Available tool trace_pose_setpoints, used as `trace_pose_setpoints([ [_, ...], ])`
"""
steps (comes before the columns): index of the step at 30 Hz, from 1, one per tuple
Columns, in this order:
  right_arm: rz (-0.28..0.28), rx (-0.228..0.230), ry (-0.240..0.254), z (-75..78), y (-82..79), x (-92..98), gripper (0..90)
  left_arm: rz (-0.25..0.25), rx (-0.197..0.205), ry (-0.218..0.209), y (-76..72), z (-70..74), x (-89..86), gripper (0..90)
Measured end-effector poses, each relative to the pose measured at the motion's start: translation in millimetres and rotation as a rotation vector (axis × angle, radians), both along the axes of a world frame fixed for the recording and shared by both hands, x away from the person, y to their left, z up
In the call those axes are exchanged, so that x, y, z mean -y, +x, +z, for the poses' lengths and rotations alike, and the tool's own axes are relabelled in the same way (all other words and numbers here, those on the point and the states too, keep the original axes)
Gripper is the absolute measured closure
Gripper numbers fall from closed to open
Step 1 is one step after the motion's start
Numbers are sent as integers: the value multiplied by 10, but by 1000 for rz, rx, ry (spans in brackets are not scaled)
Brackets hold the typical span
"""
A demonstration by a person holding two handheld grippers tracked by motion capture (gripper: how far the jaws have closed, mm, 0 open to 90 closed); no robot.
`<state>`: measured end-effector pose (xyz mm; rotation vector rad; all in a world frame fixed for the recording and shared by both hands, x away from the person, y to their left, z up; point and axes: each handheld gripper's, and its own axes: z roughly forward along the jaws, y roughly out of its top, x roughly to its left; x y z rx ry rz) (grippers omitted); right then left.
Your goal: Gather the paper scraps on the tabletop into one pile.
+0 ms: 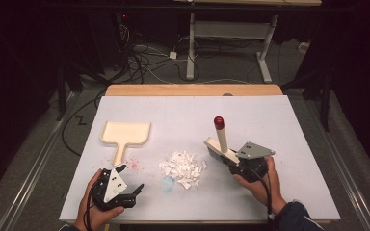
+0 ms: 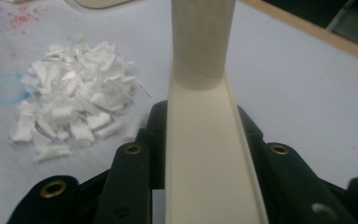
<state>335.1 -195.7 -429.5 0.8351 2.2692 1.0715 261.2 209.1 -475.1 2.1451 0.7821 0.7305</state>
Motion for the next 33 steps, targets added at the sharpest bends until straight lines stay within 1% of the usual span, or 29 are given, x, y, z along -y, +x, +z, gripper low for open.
trace_pose_setpoints([
  [1, -8, -19, 25, -57, 18, -42, 679, -2, 0, 3, 0, -1, 4, 165],
  [2, -6, -27, 34, -99, 20, -104, 679, -4, 0, 3, 0, -4, 7, 165],
  [3, -1, -23, 39, -128, 9, -181, 678, -5, -1, 5, 0, -7, 9, 165],
  [5, 13, -5, 28, -168, -35, -361, 674, -3, -5, 3, 7, -12, 4, 165],
  [6, 32, 4, 46, -188, -40, -461, 675, -2, -6, 1, 10, -13, 3, 165],
  [8, 37, 9, 75, -204, -30, -586, 676, 0, -6, -3, 9, -14, 0, 165],
  [9, 40, 8, 78, -205, -19, -646, 675, -1, -5, -11, 7, -17, 1, 165],
  [11, 46, -1, 103, -194, 11, -716, 677, -4, -8, -3, 8, -23, -1, 165],
  [12, 48, 7, 108, -178, 13, -735, 678, -5, -10, -2, 9, -25, -4, 165],
  [13, 60, 21, 95, -158, 16, -730, 677, -4, -10, -5, 8, -28, -7, 165],
  [15, 56, 33, 105, -105, 17, -660, 677, -2, -9, -6, 8, -31, -10, 165],
  [17, 46, 41, 120, -25, 33, -544, 677, -2, -8, -6, 7, -28, -10, 165],
  [19, 55, 56, 137, 64, 41, -404, 676, -3, -8, 0, 6, -24, -4, 165],
  [20, 61, 53, 139, 110, 38, -335, 677, -4, -8, 0, 5, -25, 4, 165],
  [22, 62, 70, 137, 197, 9, -198, 676, -5, -8, 7, 3, -22, 20, 165],
  [24, 83, 68, 128, 281, -18, -68, 677, -7, -7, 11, 2, -22, 36, 165],
  [26, 81, 81, 116, 358, -55, 58, 676, -7, -7, 16, 6, -27, 52, 165],
  [27, 83, 77, 115, 397, -71, 131, 676, -9, -8, 17, 9, -30, 54, 165],
  [28, 86, 79, 116, 413, -81, 174, 676, -10, -10, 18, 11, -32, 55, 165],
  [29, 77, 83, 114, 431, -100, 226, 676, -9, -11, 19, 13, -33, 55, 165],
  [33, 76, 74, 102, 459, -159, 400, 676, -9, -12, 23, 11, -34, 54, 165],
])
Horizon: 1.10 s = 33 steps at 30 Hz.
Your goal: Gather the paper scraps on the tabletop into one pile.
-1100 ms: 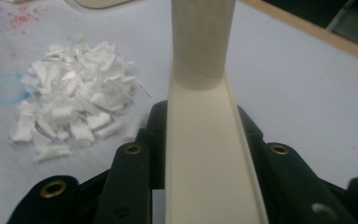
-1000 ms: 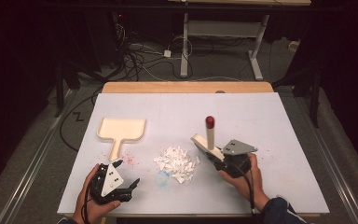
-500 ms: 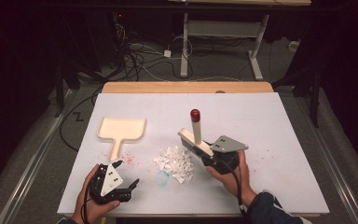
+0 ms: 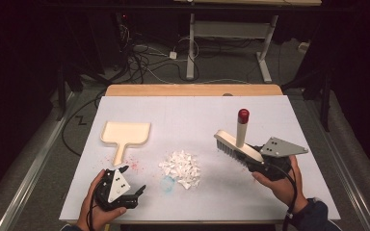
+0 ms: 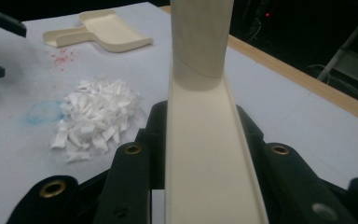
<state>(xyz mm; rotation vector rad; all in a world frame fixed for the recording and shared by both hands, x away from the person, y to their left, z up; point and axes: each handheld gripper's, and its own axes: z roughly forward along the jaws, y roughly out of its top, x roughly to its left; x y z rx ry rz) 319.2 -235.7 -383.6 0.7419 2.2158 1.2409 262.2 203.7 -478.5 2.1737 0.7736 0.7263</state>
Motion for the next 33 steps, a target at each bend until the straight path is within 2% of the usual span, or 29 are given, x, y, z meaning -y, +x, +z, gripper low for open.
trace_pose_setpoints([
  [5, 32, -25, -29, 3, -103, 156, 675, 2, 4, 3, -10, 2, -2, 165],
  [7, 51, -49, -25, 1, -158, 222, 676, 2, 2, 4, -9, 0, -3, 165],
  [10, 97, -101, -14, -6, -236, 318, 675, 2, 1, 4, -6, -3, -2, 165],
  [13, 141, -161, -34, -16, -313, 392, 675, 1, 0, 9, -10, -2, 6, 165],
  [18, 181, -240, -47, -97, -392, 494, 673, 2, -3, 12, -9, -8, 14, 165],
  [21, 214, -293, -37, -146, -376, 550, 673, -3, -7, 16, -7, -12, 25, 165],
  [23, 219, -316, -53, -171, -347, 567, 672, -3, -8, 17, -7, -13, 28, 165],
  [27, 217, -375, -26, -217, -256, 594, 672, -6, -13, 19, -7, -15, 22, 165],
  [33, 161, -428, -1, -296, 0, 627, 672, -14, -16, 21, -7, -22, 42, 165],
])
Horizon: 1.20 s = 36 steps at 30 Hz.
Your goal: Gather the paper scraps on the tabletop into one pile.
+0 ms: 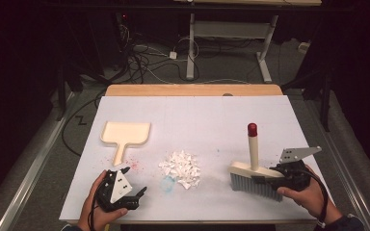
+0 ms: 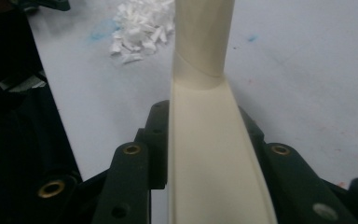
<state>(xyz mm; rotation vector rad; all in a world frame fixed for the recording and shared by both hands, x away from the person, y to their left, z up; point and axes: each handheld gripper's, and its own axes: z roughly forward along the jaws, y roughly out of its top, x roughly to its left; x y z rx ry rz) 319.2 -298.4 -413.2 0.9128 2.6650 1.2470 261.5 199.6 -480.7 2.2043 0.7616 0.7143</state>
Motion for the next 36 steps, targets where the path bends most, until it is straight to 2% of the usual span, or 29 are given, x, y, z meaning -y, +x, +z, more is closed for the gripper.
trace_pose_setpoints([
  [4, 2, -38, -18, -24, 206, 32, 664, 0, -4, -1, 8, -7, 1, 165],
  [7, -26, -71, -19, -68, 370, 58, 645, -2, -5, 3, 9, -8, 3, 165],
  [12, -58, -93, -35, -144, 556, 80, 599, -4, -7, 10, 10, -9, 2, 165],
  [14, -61, -103, -21, -153, 612, 105, 589, -5, -7, 9, 8, -12, 3, 165],
  [18, -104, -84, -35, -147, 669, 148, 525, -10, -8, 13, 8, -11, 1, 165],
  [20, -125, -82, -16, -134, 702, 201, 485, -11, -7, 10, 9, -14, 3, 165],
  [22, -160, -65, -42, -129, 736, 247, 456, -13, -7, 10, 10, -14, 5, 165],
  [24, -160, -78, -29, -152, 780, 304, 441, -17, -8, 16, 9, -12, 7, 165],
  [26, -162, -90, -29, -182, 819, 355, 435, -19, -10, 18, 7, -11, 8, 165],
  [27, -159, -92, -30, -196, 837, 380, 491, -20, -11, 19, 8, -12, 8, 165],
  [28, -171, -80, -37, -195, 843, 406, 507, -20, -12, 19, 9, -13, 9, 165],
  [29, -204, -62, -66, -190, 856, 436, 505, -21, -12, 19, 9, -14, 10, 165],
  [31, -226, -59, -39, -180, 882, 525, 521, -23, -13, 17, 11, -19, 15, 165],
  [32, -247, -49, -52, -172, 881, 540, 535, -23, -13, 19, 11, -21, 19, 164],
  [33, -281, -21, -91, -162, 877, 542, 552, -22, -13, 16, 11, -23, 22, 165],
  [36, -379, 52, -235, -160, 859, 470, 658, -21, -15, 18, 14, -21, 23, 164],
])
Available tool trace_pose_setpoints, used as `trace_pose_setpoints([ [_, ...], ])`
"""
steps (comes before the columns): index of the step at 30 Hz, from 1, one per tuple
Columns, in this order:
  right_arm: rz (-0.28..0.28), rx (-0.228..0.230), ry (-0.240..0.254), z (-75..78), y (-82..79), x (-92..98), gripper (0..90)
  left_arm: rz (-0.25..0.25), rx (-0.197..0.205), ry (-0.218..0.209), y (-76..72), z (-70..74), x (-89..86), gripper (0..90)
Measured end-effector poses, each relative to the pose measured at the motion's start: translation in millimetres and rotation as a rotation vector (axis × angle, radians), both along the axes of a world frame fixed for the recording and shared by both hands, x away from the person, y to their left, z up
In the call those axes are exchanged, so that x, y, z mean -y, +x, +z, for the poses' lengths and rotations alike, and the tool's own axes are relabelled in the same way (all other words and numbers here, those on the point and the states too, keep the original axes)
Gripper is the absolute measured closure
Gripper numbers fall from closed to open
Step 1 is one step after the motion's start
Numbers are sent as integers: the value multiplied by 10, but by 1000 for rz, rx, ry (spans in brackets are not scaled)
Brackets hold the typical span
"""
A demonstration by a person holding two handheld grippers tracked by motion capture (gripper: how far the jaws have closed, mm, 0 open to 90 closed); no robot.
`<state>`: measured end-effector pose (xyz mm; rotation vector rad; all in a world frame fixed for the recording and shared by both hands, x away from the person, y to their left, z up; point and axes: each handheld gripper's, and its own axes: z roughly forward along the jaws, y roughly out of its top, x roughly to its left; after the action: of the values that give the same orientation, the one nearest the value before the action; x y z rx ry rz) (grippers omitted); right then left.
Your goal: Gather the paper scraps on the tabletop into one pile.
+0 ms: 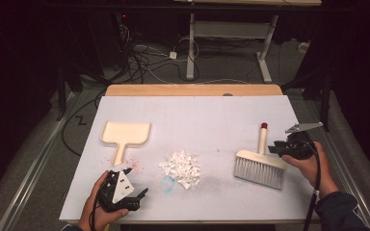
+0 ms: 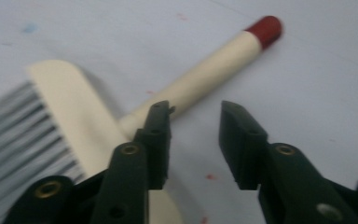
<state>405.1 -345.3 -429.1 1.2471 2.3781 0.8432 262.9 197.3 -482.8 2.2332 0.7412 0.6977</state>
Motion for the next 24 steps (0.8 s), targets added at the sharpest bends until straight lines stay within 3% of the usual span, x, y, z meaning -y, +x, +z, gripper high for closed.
trace_pose_setpoints([
  [2, -43, 13, -65, -44, 19, -56, 741, 0, 2, -3, 1, -2, 9, 165],
  [5, -48, -1, -107, -145, 83, -128, 795, -4, 3, -1, 1, 0, 14, 165],
  [11, -41, 17, -112, -208, 186, -252, 794, -5, 2, -1, 6, -4, 10, 165],
  [17, -40, 34, -156, -215, 201, -339, 752, -7, 4, -2, 0, -1, 11, 165],
  [21, -50, 80, -129, -130, 157, -329, 710, -3, 6, -4, 5, -1, 11, 165],
  [24, -42, 133, -77, -25, 115, -328, 670, -5, 5, -2, 5, 0, 14, 165],
])
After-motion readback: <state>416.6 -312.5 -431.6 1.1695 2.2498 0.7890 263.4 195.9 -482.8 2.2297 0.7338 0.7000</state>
